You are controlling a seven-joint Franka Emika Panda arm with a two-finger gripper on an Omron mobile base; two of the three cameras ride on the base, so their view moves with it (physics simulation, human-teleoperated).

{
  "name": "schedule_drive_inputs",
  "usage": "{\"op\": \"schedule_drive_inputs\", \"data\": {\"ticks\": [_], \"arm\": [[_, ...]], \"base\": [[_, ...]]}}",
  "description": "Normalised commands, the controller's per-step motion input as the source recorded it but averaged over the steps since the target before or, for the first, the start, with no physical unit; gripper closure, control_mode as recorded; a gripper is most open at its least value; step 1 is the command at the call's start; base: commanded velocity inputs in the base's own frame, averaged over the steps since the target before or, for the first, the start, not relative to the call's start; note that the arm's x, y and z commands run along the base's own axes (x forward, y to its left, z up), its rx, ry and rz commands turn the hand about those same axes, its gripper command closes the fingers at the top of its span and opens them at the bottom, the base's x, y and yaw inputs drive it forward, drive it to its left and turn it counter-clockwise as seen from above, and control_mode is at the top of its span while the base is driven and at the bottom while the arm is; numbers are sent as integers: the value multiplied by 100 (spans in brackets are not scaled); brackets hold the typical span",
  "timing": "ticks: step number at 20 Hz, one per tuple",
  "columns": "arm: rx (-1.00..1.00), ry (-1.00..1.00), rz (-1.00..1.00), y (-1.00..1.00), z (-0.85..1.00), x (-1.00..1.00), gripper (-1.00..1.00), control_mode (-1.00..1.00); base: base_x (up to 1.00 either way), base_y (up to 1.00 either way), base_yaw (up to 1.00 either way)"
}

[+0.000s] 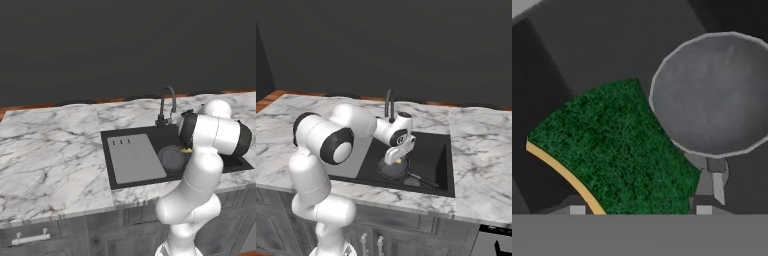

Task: Pick the pan and sponge and place them into the sink. Then turn on the water.

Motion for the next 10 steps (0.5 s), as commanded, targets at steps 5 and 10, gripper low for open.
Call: {"op": "schedule_drive_inputs", "data": {"ticks": [5,10], "arm": [[6,-11,18,0,-18,32,100,-100],[5,-9,15,0,-17,41,100,-100]], "base": [[0,0,0],[0,0,0]]}}
